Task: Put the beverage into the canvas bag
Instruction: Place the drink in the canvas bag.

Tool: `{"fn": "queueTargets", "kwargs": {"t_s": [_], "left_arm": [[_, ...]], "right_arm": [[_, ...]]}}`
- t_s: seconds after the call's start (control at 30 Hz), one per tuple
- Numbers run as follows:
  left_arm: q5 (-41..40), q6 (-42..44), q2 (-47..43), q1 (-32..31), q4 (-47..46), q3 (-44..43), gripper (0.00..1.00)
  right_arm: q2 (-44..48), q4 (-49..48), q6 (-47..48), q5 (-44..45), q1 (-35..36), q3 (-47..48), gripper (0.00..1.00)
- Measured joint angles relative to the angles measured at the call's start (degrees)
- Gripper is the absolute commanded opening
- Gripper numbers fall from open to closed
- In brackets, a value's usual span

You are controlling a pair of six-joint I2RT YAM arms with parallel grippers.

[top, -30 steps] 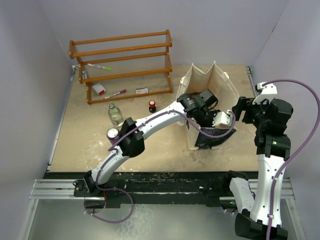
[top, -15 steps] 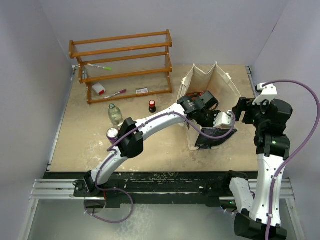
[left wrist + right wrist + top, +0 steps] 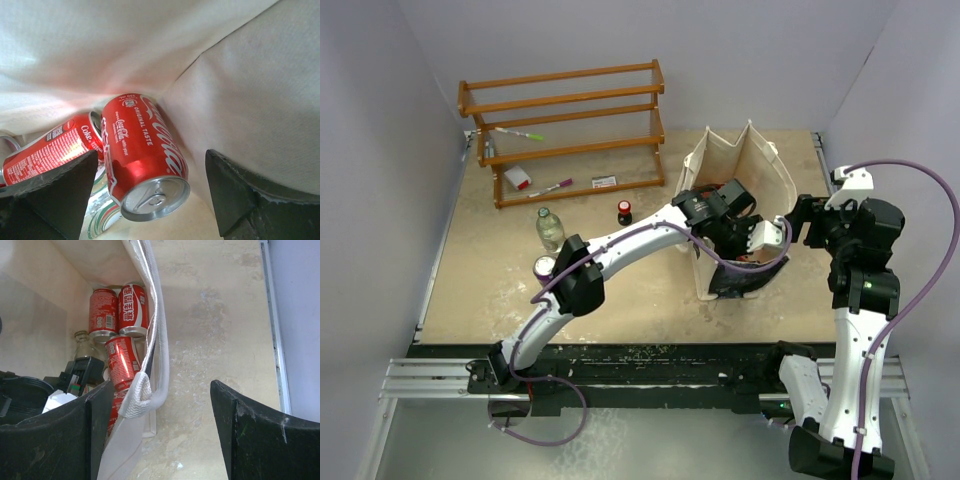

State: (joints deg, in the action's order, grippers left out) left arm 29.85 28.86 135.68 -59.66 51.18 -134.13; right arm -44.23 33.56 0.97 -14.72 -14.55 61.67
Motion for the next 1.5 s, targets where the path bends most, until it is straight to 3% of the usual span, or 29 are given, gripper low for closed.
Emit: {"fn": "queueTargets", "kwargs": {"t_s": [0.2, 0.87, 1.2, 1.4, 1.5], "left_arm": [[0.5, -0.6, -0.7, 0.1, -0.1, 0.0, 1.0], [5.2, -5.3, -10.0, 4.6, -0.5, -2.0, 0.99], [5.9, -6.3, -15.0, 10.1, -0.4, -4.0, 0.99], [0.2, -4.9, -21.2, 12.4, 0.5, -3.1, 0.99], [-2.9, -4.3, -25.4, 14.1, 0.6, -0.6, 0.99]], "right_arm": [[-0.3, 0.0, 0.0, 0.0, 0.0, 0.0, 0.8], [-3.6, -1.4, 0.5, -0.6, 0.0, 1.5, 0.78], [-9.3, -1.7, 2.1, -4.6, 0.0, 12.5, 0.75], [-14.8, -2.5, 2.1, -7.3, 1.0, 20.0, 0.75], [-18.0, -3.5, 2.3, -6.7, 5.4, 23.0, 0.75]]}}
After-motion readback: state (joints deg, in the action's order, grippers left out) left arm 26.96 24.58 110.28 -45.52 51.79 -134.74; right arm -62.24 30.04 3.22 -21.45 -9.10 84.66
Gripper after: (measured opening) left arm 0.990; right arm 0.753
